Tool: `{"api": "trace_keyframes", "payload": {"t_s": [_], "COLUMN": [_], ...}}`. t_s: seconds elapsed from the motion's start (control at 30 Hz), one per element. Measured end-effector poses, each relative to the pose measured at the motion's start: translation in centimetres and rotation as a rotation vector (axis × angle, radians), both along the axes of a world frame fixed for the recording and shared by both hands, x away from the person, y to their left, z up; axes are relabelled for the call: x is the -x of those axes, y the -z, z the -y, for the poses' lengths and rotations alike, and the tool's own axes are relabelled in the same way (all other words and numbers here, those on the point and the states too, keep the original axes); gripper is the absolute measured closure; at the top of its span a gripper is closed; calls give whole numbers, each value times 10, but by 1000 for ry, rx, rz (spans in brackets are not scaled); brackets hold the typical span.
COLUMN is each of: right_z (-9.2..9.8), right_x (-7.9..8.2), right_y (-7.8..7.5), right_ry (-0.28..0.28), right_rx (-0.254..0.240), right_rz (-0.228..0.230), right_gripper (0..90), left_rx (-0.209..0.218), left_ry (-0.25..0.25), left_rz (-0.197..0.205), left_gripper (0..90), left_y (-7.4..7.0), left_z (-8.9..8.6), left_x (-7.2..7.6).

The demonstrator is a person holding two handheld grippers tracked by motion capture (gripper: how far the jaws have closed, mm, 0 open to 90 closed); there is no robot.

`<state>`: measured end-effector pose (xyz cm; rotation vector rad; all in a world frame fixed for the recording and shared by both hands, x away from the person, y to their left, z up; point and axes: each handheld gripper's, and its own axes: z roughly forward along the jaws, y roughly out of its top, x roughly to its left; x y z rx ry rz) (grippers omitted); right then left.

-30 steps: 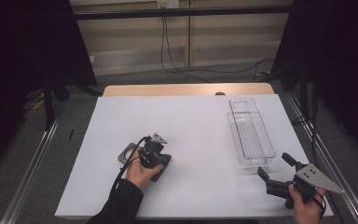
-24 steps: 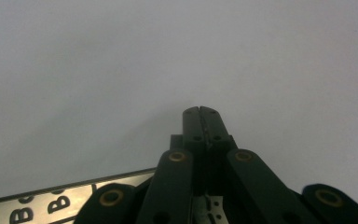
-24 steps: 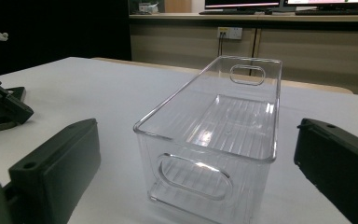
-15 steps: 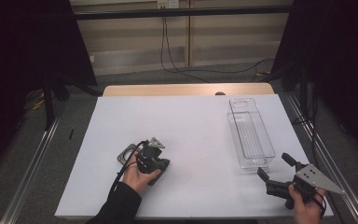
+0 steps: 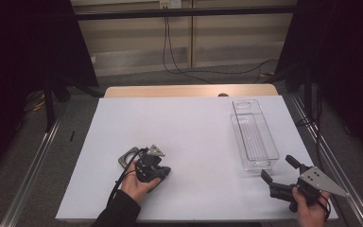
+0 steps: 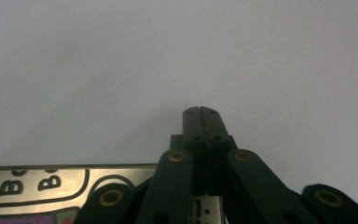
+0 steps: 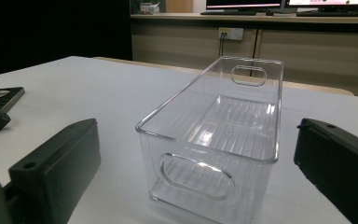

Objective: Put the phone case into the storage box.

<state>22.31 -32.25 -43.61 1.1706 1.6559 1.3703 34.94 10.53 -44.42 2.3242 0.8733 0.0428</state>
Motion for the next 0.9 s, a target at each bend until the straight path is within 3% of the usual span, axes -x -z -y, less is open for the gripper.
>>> {"api": "trace_keyframes", "payload": {"t_s": [0.37,0.73,0.9], "right_z": [0,-1,-1], "right_x": [0,0,0], "right_y": [0,0,0], "right_ry": [-2,-3,-2], "right_rx": [0,-2,-2], "right_rz": [0,-1,0], "right_gripper": [0,0,0], "left_rx": [0,12,17], "left_ry": [-4,3,-22], "left_rz": [22,-4,-5], "left_gripper": [900,900,900], "left_y": [1,0,0], "left_z": [-1,-7,-8], "left_x": [4,8,13]}}
